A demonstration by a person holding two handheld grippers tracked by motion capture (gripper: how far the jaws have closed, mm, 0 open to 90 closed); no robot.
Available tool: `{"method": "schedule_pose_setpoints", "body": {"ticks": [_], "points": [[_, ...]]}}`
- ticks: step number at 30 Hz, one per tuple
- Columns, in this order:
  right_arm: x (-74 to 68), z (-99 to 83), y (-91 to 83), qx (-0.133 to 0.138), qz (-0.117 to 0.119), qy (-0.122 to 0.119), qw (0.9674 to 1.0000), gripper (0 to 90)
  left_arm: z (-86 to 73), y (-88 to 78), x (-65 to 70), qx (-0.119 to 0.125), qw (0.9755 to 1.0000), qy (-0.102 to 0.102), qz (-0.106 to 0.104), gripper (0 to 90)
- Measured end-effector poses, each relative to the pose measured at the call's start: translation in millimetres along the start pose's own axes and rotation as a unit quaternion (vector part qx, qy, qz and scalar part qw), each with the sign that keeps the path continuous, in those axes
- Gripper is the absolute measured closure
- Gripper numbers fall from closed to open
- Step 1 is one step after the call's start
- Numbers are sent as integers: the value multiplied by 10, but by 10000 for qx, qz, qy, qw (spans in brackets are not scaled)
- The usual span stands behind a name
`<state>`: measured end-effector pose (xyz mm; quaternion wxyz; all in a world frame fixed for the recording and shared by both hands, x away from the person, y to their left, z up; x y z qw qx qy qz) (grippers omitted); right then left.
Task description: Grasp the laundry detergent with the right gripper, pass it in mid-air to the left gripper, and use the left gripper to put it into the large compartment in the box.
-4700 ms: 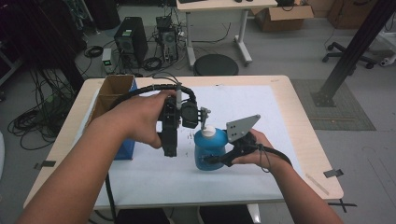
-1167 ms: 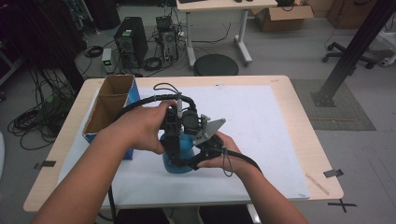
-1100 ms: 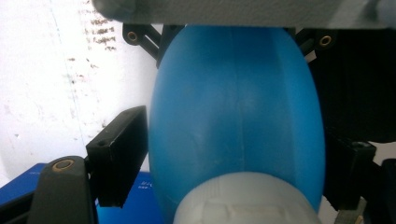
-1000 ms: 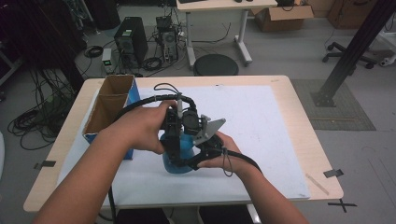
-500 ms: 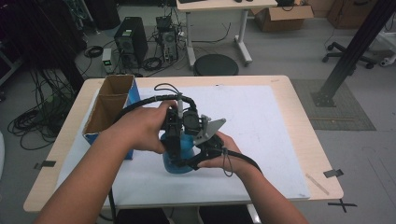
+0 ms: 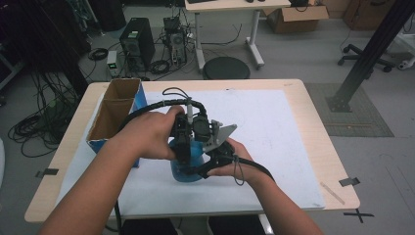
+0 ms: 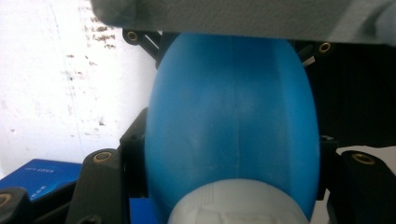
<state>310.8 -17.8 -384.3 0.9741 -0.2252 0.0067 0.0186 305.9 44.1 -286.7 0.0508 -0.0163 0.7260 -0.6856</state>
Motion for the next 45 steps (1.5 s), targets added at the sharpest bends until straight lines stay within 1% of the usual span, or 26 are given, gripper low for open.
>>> {"method": "schedule_pose_setpoints", "body": {"ticks": [2, 3, 4, 5, 6, 7, 13, 14, 17, 18, 19, 20, 21, 22, 23, 24, 25, 27, 29, 30, 35, 39, 40, 43, 44, 45], "points": [[20, 2, -8, 5, -30, -92, 10000, 454, 4, -12, -2, 36, 10000, -25, -6, 386], [7, 10, -13, 29, 8, -31, 10000, 454, 5, -20, -5, 27, 10000, -7, 5, 387], [19, 10, -18, 23, -27, -90, 10000, 454, 7, -26, -3, 20, 10000, -25, -1, 387], [15, 13, -22, 23, -12, -65, 10000, 454, 12, -28, 1, 32, 10000, -60, -4, 388], [0, 19, -26, 52, 38, 5, 10000, 454, 14, -31, 0, 7, 10000, -37, 3, 388], [3, 19, -26, 60, 29, -23, 10000, 454, 17, -35, 3, -28, 10000, -47, -1, 388], [-15, 14, -22, 67, 128, 5, 9999, 451, 18, -32, 10, -119, 9999, -88, -75, 389], [-17, 11, -21, 75, 144, 7, 9999, 449, 18, -32, 18, -85, 9999, -117, -76, 389], [-23, 10, -23, 132, 185, 4, 9997, 441, 10, -42, 16, -67, 9999, -114, -97, 389], [-25, 10, -28, 135, 174, 13, 9998, 438, 3, -48, 15, -64, 9999, -110, -84, 389], [-15, 8, -33, 142, 129, -38, 9998, 435, 0, -53, 14, -53, 9999, -97, -72, 389], [-15, 8, -40, 159, 128, -39, 9998, 431, -4, -63, 15, -53, 9999, -130, -91, 389], [-19, 16, -46, 228, 151, -7, 9996, 428, -7, -70, 13, -75, 9998, -125, -95, 389], [-19, 16, -46, 228, 151, -7, 9996, 428, -7, -70, 13, -75, 9998, -125, -95, 389], [-20, 18, -51, 263, 172, 9, 9995, 414, -9, -72, 10, -52, 9999, -128, -68, 389], [-10, 40, -80, 385, 205, 117, 9990, 342, -18, -68, -5, -105, 9998, -158, -37, 389], [-3, 47, -91, 405, 183, 143, 9989, 319, -20, -64, -7, -110, 9998, -174, -26, 389], [15, 54, -117, 433, 152, 151, 9988, 301, -29, -61, -21, -173, 9996, -240, -41, 389], [23, 48, -145, 410, 143, 224, 9988, 269, -42, -60, -28, -195, 9993, -301, -48, 389], [32, 41, -153, 398, 137, 242, 9988, 261, -47, -60, -31, -188, 9992, -348, -62, 389], [59, 13, -177, 385, 92, 334, 9987, 201, -68, -94, -53, -160, 9990, -415, -32, 389], [66, 9, -175, 381, 60, 425, 9984, 147, -66, -134, -50, -143, 9989, -444, -48, 389], [66, 9, -175, 381, 60, 425, 9984, 147, -66, -134, -50, -143, 9989, -444, -48, 388], [72, 16, -181, 376, 75, 409, 9984, 139, -62, -165, -41, -150, 9991, -399, -28, 388], [74, 30, -194, 398, 87, 391, 9984, 120, -60, -180, -33, -166, 9993, -342, 14, 388], [75, 37, -200, 414, 89, 396, 9983, 117, -61, -182, -30, -159, 9993, -338, 30, 388]]}}
Point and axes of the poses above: each handheld gripper's, and its own axes: y roughly forward along the jaws, z roughly out of its top, x roughly to its right, the point moved 5 cm from there along y, roughly forward along the jaws
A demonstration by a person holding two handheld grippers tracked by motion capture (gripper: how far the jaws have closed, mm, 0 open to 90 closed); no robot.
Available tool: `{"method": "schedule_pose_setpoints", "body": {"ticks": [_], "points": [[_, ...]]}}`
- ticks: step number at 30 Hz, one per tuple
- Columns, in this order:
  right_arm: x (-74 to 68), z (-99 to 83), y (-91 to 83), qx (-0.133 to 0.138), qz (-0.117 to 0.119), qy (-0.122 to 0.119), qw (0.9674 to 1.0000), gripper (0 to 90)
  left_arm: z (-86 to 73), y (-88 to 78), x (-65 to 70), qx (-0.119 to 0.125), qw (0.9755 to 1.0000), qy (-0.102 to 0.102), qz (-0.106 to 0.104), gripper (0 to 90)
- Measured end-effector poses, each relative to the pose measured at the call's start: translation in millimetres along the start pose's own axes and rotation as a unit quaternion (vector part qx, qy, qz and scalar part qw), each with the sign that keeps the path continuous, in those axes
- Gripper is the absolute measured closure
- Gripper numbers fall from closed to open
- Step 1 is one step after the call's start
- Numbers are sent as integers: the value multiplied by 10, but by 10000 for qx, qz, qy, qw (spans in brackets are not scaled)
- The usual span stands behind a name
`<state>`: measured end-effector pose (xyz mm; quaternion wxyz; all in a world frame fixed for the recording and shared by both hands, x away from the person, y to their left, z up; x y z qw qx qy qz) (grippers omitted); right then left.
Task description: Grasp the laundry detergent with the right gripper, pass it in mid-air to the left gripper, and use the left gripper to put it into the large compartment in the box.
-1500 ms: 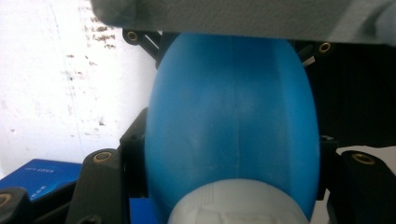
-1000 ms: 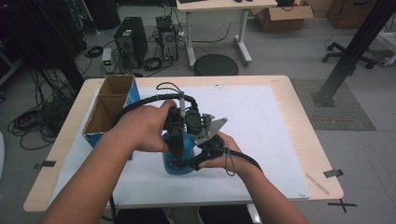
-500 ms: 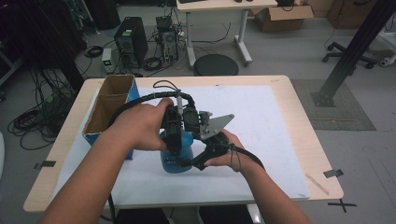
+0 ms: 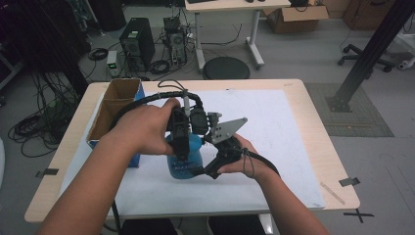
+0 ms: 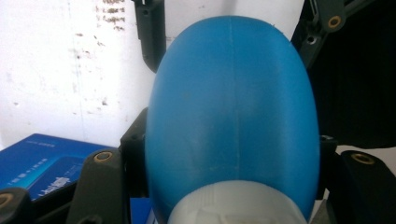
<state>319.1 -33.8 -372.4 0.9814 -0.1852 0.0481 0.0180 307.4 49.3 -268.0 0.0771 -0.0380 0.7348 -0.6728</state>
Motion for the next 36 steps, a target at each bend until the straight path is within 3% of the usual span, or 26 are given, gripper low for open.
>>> {"method": "schedule_pose_setpoints", "body": {"ticks": [6, 9, 16, 17, 19, 20, 21, 22, 23, 25, 26, 27, 29, 30, 32, 33, 34, 35, 36], "points": [[-3, 28, -41, 42, 26, -10, 10000, 74, -9, -39, 16, -2, 10000, 46, -26, 388], [3, 24, -75, 16, -22, 86, 10000, 14, -17, -61, 12, -24, 10000, -30, -78, 388], [25, 35, -273, 95, -120, 174, 9997, 4, -54, -147, -24, -136, 9989, -417, -161, 387], [28, 35, -373, 89, -181, 174, 9996, 4, -81, -196, -53, -155, 9978, -621, -159, 387], [30, 35, -424, 80, -236, 172, 9995, 4, -96, -221, -70, -164, 9971, -731, -162, 387], [29, 31, -521, 24, -317, 134, 9994, 3, -126, -264, -112, -168, 9946, -1007, -169, 387], [29, 31, -521, 24, -317, 134, 9994, 3, -126, -264, -112, -168, 9946, -1007, -169, 387], [32, 23, -612, -41, -402, 137, 9991, 4, -172, -317, -172, -203, 9897, -1408, -145, 387], [32, 23, -612, -41, -402, 137, 9991, 4, -172, -317, -172, -203, 9897, -1408, -145, 387], [38, 14, -698, -91, -487, 117, 9987, 4, -213, -365, -231, -197, 9844, -1745, -90, 387], [37, 9, -775, -110, -547, 119, 9984, 4, -256, -414, -284, -195, 9787, -2043, -60, 387], [35, 8, -810, -119, -578, 118, 9982, 4, -274, -433, -302, -168, 9753, -2202, -50, 387], [34, 6, -869, -130, -620, 130, 9979, 4, -308, -473, -338, -192, 9712, -2376, -52, 387], [35, 6, -891, -137, -645, 128, 9977, 4, -328, -495, -359, -189, 9678, -2510, -53, 387], [35, 3, -952, -183, -701, 131, 9973, 4, -359, -526, -387, -230, 9643, -2639, -59, 386], [37, 1, -973, -205, -728, 126, 9971, 5, -385, -542, -408, -251, 9588, -2826, -113, 387], [37, 1, -973, -205, -728, 126, 9971, 5, -385, -542, -408, -251, 9588, -2826, -113, 386], [43, 0, -1008, -254, -803, 80, 9964, 5, -407, -550, -425, -251, 9555, -2936, -161, 386], [46, -1, -1059, -339, -886, 46, 9955, 6, -445, -568, -458, -218, 9473, -3187, -247, 386]]}}
Point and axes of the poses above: each handheld gripper's, and its own axes: y roughly forward along the jaws, z roughly out of its top, x roughly to its right, the point moved 5 cm from there along y, roughly forward along the jaws
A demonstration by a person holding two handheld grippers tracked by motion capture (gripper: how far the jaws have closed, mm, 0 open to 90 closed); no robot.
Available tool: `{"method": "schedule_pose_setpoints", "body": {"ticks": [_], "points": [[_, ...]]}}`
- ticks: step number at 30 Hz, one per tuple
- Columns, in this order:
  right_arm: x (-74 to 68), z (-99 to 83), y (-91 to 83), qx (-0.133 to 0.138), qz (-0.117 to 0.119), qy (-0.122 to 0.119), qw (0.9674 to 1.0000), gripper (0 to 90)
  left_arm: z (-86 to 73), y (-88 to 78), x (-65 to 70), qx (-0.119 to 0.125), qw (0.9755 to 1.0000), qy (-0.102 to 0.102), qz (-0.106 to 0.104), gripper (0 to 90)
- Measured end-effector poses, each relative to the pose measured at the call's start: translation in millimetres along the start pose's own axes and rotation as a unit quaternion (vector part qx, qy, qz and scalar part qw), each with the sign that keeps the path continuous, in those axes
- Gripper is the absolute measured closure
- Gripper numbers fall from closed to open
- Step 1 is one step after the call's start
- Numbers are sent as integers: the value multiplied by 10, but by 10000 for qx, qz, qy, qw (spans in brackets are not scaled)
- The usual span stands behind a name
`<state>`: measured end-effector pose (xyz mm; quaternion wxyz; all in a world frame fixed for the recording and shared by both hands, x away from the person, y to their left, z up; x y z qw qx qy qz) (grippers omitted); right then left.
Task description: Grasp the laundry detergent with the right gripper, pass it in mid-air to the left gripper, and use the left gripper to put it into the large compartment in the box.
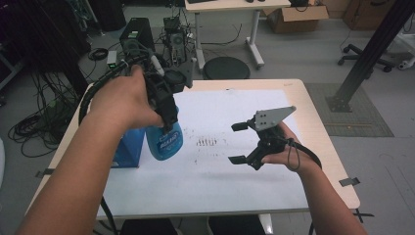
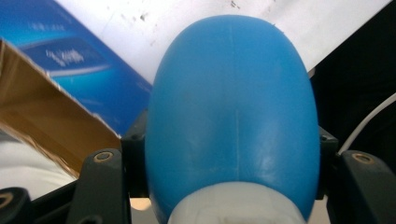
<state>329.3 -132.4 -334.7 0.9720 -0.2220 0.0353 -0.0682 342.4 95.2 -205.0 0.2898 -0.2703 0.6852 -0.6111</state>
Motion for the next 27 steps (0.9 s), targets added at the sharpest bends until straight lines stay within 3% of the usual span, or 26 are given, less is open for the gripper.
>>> {"method": "schedule_pose_setpoints", "body": {"ticks": [1, 2, 6, 9, 12, 13, 16, 17, 18, 24, 26, 27], "points": [[0, 0, 0, 0, 0, 0, 10000, 6, 0, 0, 0, 0, 10000, 0, 0, 386], [15, -5, -49, -105, -87, -30, 9999, 6, -19, -18, -62, 17, 9997, -219, -87, 386], [47, -16, -127, -296, -226, -60, 9993, 6, -52, -55, -169, 52, 9988, -471, -151, 386], [76, -24, -180, -433, -317, -120, 9985, 8, -112, -125, -324, 105, 9960, -867, -189, 386], [111, -36, -242, -660, -473, -225, 9964, 8, -144, -167, -396, 157, 9943, -1037, -204, 386], [119, -41, -263, -737, -504, -240, 9957, 9, -178, -211, -460, 191, 9922, -1210, -210, 386], [150, -50, -324, -897, -577, -287, 9939, 9, -218, -272, -550, 239, 9892, -1429, -213, 386], [160, -53, -342, -948, -602, -296, 9932, 9, -218, -272, -550, 239, 9892, -1429, -213, 386], [170, -57, -358, -999, -624, -309, 9926, 10, -243, -307, -607, 244, 9868, -1589, -217, 386], [229, -84, -431, -1333, -741, -346, 9877, 14, -317, -369, -782, 243, 9793, -1996, -237, 386], [249, -94, -452, -1454, -775, -367, 9857, 15, -352, -388, -855, 223, 9752, -2187, -252, 386], [249, -94, -452, -1454, -775, -367, 9857, 15, -352, -388, -855, 223, 9752, -2187, -252, 386]]}}
Point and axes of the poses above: each handheld gripper's, and its own axes: y roughly forward along the jaws, z roughly out of its top, x roughly to its right, the point moved 5 cm from there along y, roughly forward along the jaws
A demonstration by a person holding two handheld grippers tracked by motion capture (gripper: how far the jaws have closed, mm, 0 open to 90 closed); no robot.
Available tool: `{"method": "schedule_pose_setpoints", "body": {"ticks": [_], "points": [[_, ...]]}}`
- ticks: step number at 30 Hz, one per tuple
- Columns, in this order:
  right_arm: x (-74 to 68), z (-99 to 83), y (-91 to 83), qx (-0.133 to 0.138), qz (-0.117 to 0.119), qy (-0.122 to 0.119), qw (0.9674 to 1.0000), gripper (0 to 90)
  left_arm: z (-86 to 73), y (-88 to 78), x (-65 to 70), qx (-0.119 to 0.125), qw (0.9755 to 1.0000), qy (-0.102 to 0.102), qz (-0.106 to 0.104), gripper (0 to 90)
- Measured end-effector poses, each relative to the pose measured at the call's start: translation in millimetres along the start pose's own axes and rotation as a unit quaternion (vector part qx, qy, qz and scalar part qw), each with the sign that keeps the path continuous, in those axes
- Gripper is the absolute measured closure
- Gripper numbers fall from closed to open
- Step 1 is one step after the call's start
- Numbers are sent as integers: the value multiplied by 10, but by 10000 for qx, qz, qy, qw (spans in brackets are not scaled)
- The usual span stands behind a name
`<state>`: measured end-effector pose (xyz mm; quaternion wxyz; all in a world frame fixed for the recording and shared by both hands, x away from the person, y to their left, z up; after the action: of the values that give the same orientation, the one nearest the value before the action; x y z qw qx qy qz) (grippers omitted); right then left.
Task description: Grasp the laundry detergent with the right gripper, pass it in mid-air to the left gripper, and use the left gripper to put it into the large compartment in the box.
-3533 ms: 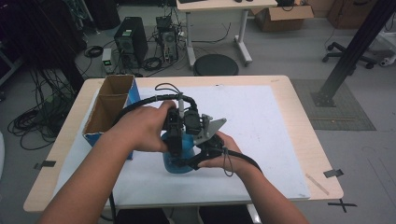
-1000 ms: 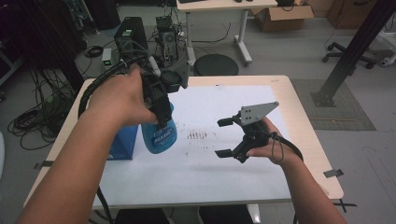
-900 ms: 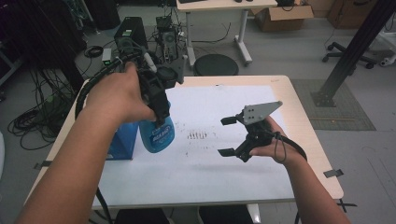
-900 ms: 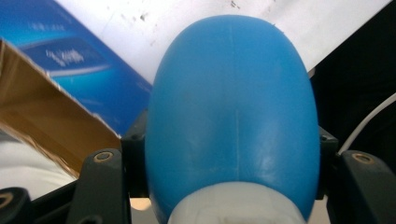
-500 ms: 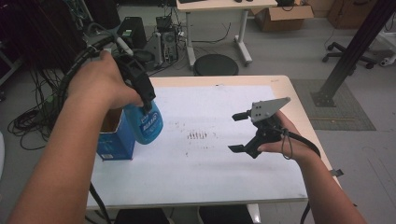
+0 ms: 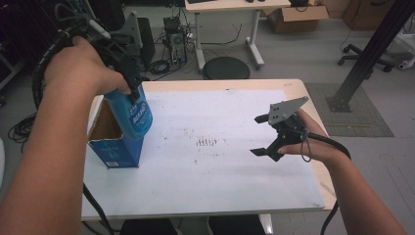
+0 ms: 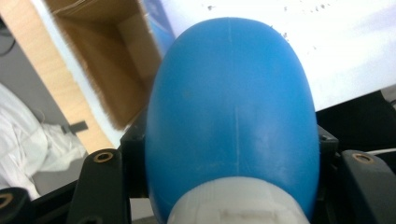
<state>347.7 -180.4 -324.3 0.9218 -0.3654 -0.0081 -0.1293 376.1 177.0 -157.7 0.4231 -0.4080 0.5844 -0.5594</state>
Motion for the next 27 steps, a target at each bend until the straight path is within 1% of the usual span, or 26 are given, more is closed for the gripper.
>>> {"method": "schedule_pose_setpoints", "body": {"ticks": [1, 2, 3, 4, 5, 6, 7, 8, 10, 11, 15, 16, 18, 19, 20, 21, 22, 23, 25, 27], "points": [[18, -13, -10, -104, -37, -21, 9999, 16, 1, -30, -81, 0, 9999, -149, 18, 386], [25, -19, -14, -142, -49, -52, 9999, 17, 1, -41, -112, -18, 9998, -199, 34, 386], [25, -19, -14, -142, -49, -52, 9999, 17, 1, -41, -112, -18, 9998, -199, 34, 386], [29, -23, -19, -169, -60, -64, 9998, 17, 5, -51, -156, 10, 9995, -318, 51, 386], [40, -35, -33, -244, -87, -87, 9996, 17, 9, -67, -230, -4, 9988, -476, 61, 386], [43, -40, -36, -270, -97, -97, 9995, 17, 9, -67, -230, -4, 9988, -476, 61, 386], [48, -45, -40, -291, -113, -100, 9995, 17, 13, -81, -303, -16, 9981, -608, 65, 386], [48, -45, -40, -291, -113, -100, 9995, 17, 13, -81, -303, -16, 9981, -608, 65, 386], [57, -60, -44, -355, -124, -101, 9992, 17, 22, -101, -400, -33, 9972, -747, 62, 386], [57, -60, -44, -355, -124, -101, 9992, 17, 22, -101, -400, -33, 9972, -747, 62, 386], [74, -95, -13, -519, -146, -87, 9985, 20, 50, -112, -544, -62, 9951, -981, 62, 386], [79, -100, -4, -552, -157, -104, 9983, 20, 68, -110, -610, -78, 9940, -1086, 66, 386], [84, -105, 4, -591, -180, -120, 9980, 20, 74, -109, -633, -99, 9937, -1115, 76, 386], [91, -111, 15, -693, -205, -183, 9972, 21, 95, -106, -685, -164, 9928, -1180, 109, 386], [91, -111, 15, -693, -205, -183, 9972, 21, 95, -106, -685, -164, 9928, -1180, 109, 386], [102, -112, 25, -765, -243, -199, 9966, 21, 120, -108, -735, -146, 9918, -1253, 184, 386], [110, -111, 26, -800, -244, -231, 9962, 21, 130, -98, -762, -124, 9915, -1284, 157, 386], [115, -108, 30, -821, -249, -227, 9961, 21, 141, -79, -786, -138, 9915, -1288, 113, 386], [126, -103, 38, -839, -261, -229, 9959, 21, 153, -33, -827, -175, 9907, -1350, 43, 386], [131, -100, 44, -845, -255, -228, 9958, 21, 163, -11, -850, -185, 9908, -1342, 37, 386]]}}
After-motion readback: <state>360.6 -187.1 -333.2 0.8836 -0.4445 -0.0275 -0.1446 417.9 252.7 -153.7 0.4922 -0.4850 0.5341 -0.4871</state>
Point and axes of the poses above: each handheld gripper's, and its own axes: y roughly forward along the jaws, z roughly out of its top, x roughly to its right, the point moved 5 cm from there along y, roughly forward along the jaws
